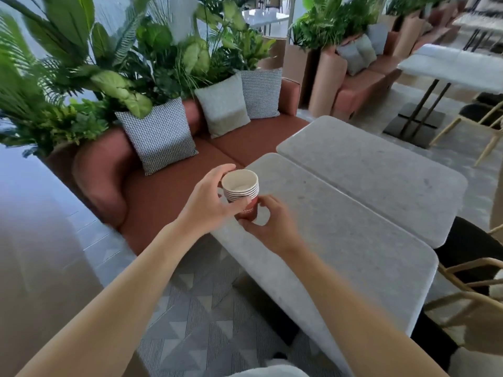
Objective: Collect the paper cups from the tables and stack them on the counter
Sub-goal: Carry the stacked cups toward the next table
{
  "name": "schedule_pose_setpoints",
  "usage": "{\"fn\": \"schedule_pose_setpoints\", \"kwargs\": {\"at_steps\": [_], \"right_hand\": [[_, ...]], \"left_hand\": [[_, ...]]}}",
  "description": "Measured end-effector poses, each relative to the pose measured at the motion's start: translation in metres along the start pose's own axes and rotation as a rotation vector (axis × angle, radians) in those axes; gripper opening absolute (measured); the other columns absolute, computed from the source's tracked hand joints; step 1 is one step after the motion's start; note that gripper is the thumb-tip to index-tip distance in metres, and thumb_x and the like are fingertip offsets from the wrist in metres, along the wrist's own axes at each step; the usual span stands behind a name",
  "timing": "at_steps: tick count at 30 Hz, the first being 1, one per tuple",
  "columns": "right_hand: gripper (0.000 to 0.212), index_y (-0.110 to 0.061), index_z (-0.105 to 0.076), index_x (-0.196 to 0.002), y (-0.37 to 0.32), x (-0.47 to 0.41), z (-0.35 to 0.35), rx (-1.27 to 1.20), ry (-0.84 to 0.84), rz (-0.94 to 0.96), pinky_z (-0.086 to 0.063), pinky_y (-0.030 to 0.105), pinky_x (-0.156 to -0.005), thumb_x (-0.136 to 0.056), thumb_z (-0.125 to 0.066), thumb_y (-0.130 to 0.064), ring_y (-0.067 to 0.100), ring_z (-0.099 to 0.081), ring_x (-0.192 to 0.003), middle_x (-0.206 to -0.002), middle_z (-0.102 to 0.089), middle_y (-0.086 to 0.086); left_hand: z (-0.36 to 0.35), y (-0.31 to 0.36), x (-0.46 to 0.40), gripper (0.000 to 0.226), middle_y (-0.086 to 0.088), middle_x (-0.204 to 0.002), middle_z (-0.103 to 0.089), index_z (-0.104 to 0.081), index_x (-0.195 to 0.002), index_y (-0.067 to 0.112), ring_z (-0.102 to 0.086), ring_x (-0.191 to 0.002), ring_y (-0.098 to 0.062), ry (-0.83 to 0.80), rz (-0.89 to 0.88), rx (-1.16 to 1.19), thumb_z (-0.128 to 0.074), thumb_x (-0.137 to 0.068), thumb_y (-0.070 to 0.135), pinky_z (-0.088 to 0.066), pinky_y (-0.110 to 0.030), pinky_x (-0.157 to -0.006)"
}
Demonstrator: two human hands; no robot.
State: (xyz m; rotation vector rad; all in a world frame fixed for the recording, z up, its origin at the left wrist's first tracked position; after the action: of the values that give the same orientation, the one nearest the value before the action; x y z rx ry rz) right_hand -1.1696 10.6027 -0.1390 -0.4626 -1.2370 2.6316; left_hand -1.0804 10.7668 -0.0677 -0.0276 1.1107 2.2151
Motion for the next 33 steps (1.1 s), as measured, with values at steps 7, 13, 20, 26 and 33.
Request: {"fn": "schedule_pose_setpoints", "kwargs": {"at_steps": [7, 13, 20, 26, 33], "right_hand": [[0.059, -0.035, -0.062, -0.13, -0.105, 0.032, -0.121, -0.004, -0.178, 0.113, -0.042, 0.003, -0.087, -0.079, -0.089, -0.047, -0.009, -0.054, -0.106, -0.118, -0.059, -0.026], [0.056, -0.023, -0.068, -0.126, -0.215, 0.063, -0.23, -0.02, -0.301, 0.325, -0.057, 0.04, -0.089, -0.076, -0.091, -0.038, 0.013, -0.062, -0.101, -0.114, -0.067, -0.009], [0.05, -0.021, -0.073, -0.117, -0.327, 0.11, -0.346, -0.149, -0.44, 0.471, -0.052, 0.035, -0.095, -0.073, -0.093, -0.035, 0.012, -0.063, -0.105, -0.108, -0.07, -0.009], [0.047, -0.018, -0.074, -0.115, -0.411, 0.158, -0.423, -0.19, -0.641, 0.623, -0.051, 0.035, -0.093, -0.075, -0.093, -0.033, 0.015, -0.062, -0.103, -0.108, -0.071, -0.004], [0.045, -0.019, -0.075, -0.111, -0.496, 0.222, -0.508, -0.235, -0.86, 0.771, -0.049, 0.026, -0.091, -0.072, -0.095, -0.032, 0.013, -0.063, -0.104, -0.107, -0.072, -0.004]], "left_hand": [[0.123, -0.072, 0.114, 0.083, 0.012, -0.138, -0.063, -0.057, -0.145, 0.023, -0.061, -0.121, -0.004, 0.186, 0.14, 0.008, -0.077, -0.076, 0.064, -0.06, -0.032, -0.098], [0.237, -0.126, 0.219, 0.073, 0.014, -0.122, -0.067, -0.063, -0.138, 0.022, -0.065, -0.104, -0.004, 0.382, 0.263, -0.041, -0.084, -0.075, 0.054, -0.055, -0.013, -0.086], [0.352, -0.164, 0.345, 0.081, 0.003, -0.124, -0.072, -0.063, -0.137, 0.02, -0.07, -0.108, -0.016, 0.572, 0.405, -0.081, -0.077, -0.071, 0.065, -0.062, -0.043, -0.09], [0.42, -0.18, 0.45, 0.087, 0.001, -0.13, -0.072, -0.06, -0.144, 0.02, -0.071, -0.116, -0.018, 0.757, 0.547, -0.037, -0.075, -0.072, 0.067, -0.06, -0.047, -0.095], [0.468, -0.178, 0.561, 0.073, 0.008, -0.119, -0.075, -0.061, -0.137, 0.027, -0.074, -0.105, -0.013, 1.027, 0.688, -0.018, -0.079, -0.075, 0.06, -0.06, -0.047, -0.094]]}}
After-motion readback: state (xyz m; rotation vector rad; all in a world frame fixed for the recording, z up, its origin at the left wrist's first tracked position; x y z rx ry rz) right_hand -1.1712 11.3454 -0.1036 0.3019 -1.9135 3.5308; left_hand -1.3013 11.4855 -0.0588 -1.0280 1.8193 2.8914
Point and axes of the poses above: each hand's wrist, its own x-axis away from the middle knuckle, its own z-axis out of the back of the hand, y = z × x, the point moved 3 cm from there along -x, towards the middle knuckle
